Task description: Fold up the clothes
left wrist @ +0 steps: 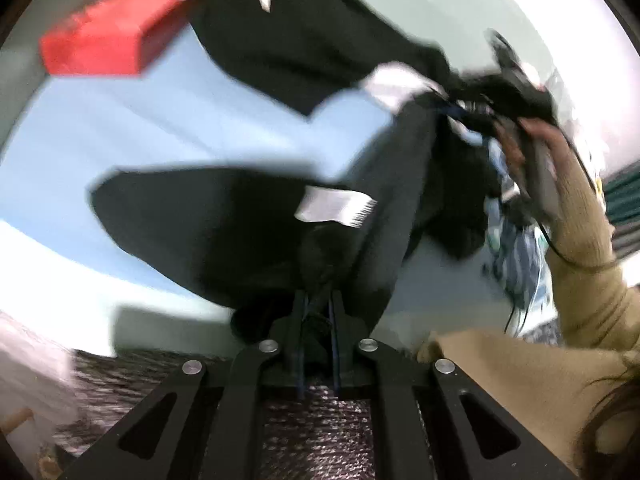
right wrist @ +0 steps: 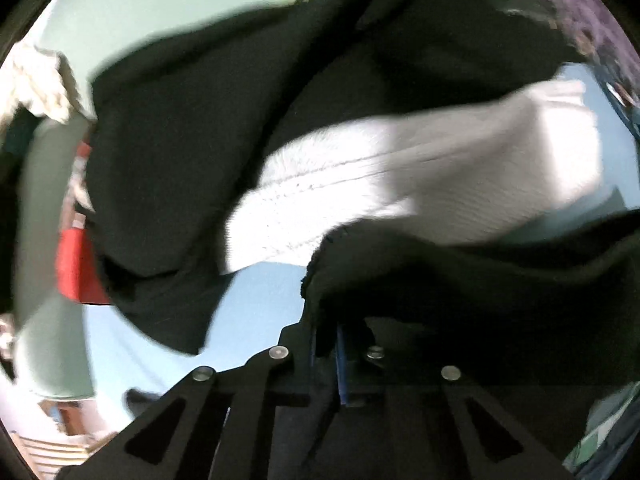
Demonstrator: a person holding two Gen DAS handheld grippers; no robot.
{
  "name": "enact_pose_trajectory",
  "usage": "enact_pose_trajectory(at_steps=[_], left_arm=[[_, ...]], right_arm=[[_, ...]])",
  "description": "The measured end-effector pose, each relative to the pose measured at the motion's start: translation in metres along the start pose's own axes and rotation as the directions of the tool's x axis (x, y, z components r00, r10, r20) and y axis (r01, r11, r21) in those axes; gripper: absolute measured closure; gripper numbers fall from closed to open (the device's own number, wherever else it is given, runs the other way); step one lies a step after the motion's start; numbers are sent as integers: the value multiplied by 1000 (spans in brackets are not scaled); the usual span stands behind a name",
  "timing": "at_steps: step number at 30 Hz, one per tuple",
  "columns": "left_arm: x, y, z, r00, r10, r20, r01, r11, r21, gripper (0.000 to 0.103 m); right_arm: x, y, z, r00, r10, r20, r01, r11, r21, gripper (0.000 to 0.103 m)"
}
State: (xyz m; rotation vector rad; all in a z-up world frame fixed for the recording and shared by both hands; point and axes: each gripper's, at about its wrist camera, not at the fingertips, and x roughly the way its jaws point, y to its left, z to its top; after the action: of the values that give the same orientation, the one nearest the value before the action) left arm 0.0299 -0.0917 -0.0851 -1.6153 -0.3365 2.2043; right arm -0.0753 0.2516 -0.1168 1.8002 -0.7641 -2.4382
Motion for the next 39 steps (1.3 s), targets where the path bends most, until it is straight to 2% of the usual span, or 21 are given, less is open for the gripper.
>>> enact_pose_trajectory(at_steps=[2,3,4,6,8,10,11,13,14,19,21,22,24,26,28,29,32,36,38,39], left_arm=[[-38,-1,11,993,1,116,0,1000,-12,94],[-58,-3,16,985,3,174,0,1000,-16,95],[-77,-5,21,973,5,233,0,1000,-20,95],[-118,-14,29,937,3,350,1,1000,-12,95],[-164,-24,34,885,-3,465,5,1000,-2,95],[-213,-36,37,818,-16,575,11,1000,12,95],[-239,-48,35,778,-6,628,-11,1000,23,95],[-279,-75,29,715,12,699,-58,997,42,95],[-302,-90,21,678,14,735,-84,995,58,95],[-371,-137,-22,536,-7,844,-146,984,100,95],[-385,-144,-33,511,-19,859,-142,984,107,95],[-391,-146,-39,502,-31,865,-132,985,112,95],[-395,-146,-44,500,-41,865,-120,986,116,95],[-393,-146,-45,502,-39,864,-115,987,111,95],[-387,-143,-44,510,-27,860,-114,989,99,95],[-380,-140,-38,525,-16,851,-110,990,87,95],[-353,-125,-14,574,14,819,-97,994,51,95],[-297,-96,37,655,37,755,-80,997,21,95],[-262,-80,68,695,37,719,-66,998,12,95],[-244,-74,85,709,45,704,-66,998,3,95]], right_arm=[[-43,-4,-4,995,74,70,-74,997,3,95],[-72,-5,-7,985,127,119,-127,992,-3,95],[-101,-7,-10,969,181,166,-181,983,-16,95],[-157,-4,-24,925,283,252,-274,959,-69,96],[-208,8,-32,870,360,336,-330,933,-146,96],[-251,21,-53,814,428,394,-360,902,-237,96],[-273,28,-65,783,462,417,-371,884,-282,96],[-312,39,-92,722,524,451,-383,847,-370,96],[-329,44,-107,696,550,462,-383,828,-409,96],[-416,58,-200,523,644,558,-292,751,-593,96],[-440,58,-231,468,670,575,-257,727,-637,96],[-448,58,-244,449,680,580,-245,718,-651,96],[-461,60,-270,419,683,598,-208,713,-669,95],[-467,63,-287,408,677,613,-176,717,-675,95],[-465,66,-294,416,667,618,-168,724,-669,95],[-462,68,-295,427,660,619,-167,730,-663,95],[-435,75,-278,490,613,620,-176,766,-619,95],[-369,86,-225,633,501,590,-194,841,-505,95],[-334,87,-193,690,427,585,-172,881,-441,95],[-314,86,-175,715,384,584,-152,901,-406,95]])
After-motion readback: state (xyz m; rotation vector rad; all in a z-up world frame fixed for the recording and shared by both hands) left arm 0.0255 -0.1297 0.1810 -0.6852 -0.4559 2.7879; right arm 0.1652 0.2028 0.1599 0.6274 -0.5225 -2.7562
